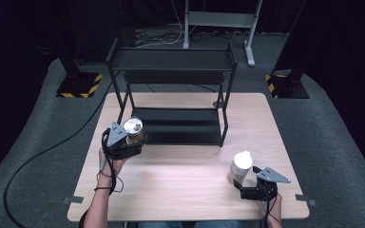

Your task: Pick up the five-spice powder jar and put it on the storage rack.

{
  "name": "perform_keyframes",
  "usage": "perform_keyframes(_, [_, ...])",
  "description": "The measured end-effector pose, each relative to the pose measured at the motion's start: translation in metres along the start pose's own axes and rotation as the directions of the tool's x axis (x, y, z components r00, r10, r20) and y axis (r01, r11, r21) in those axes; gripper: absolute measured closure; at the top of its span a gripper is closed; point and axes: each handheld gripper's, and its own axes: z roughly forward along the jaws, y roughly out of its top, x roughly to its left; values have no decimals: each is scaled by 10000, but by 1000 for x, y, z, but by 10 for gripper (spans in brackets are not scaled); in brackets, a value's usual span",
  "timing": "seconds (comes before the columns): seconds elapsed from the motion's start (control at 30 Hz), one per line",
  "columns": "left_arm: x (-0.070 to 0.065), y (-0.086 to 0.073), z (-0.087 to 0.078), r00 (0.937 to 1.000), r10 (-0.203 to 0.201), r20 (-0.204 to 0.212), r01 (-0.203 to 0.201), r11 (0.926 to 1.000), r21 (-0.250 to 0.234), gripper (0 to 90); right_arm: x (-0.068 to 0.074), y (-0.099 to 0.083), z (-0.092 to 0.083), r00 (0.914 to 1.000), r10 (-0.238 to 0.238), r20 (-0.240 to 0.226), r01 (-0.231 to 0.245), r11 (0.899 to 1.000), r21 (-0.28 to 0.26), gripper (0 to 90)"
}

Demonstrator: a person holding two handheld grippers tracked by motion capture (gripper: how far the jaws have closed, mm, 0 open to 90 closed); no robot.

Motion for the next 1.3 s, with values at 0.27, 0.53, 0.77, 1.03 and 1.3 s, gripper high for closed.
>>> perform_keyframes(0.27, [4, 9, 6, 9999, 127, 17, -127, 9999, 61, 302, 0, 0, 0, 10000, -5, -23, 5, 10000, 14, 0])
perform_keyframes(0.53, [10, 18, 12, 9998, 189, 30, -190, 9998, 68, 302, 0, -1, 0, 10000, 10, -16, -10, 10000, -43, 0])
perform_keyframes(0.77, [13, 23, 15, 9998, 191, 57, -191, 9998, 31, 302, -1, 0, 0, 10000, 44, -54, -44, 10000, -10, 1])
perform_keyframes(1.03, [20, 30, 20, 9997, 196, 121, -197, 9998, 51, 302, -1, -1, 0, 10000, 46, -43, -46, 10000, -30, 1])
perform_keyframes(1.3, [29, 42, 26, 9995, 229, 223, -229, 9997, -13, 302, -1, 0, 0, 10000, 75, -33, -75, 10000, -14, 1])
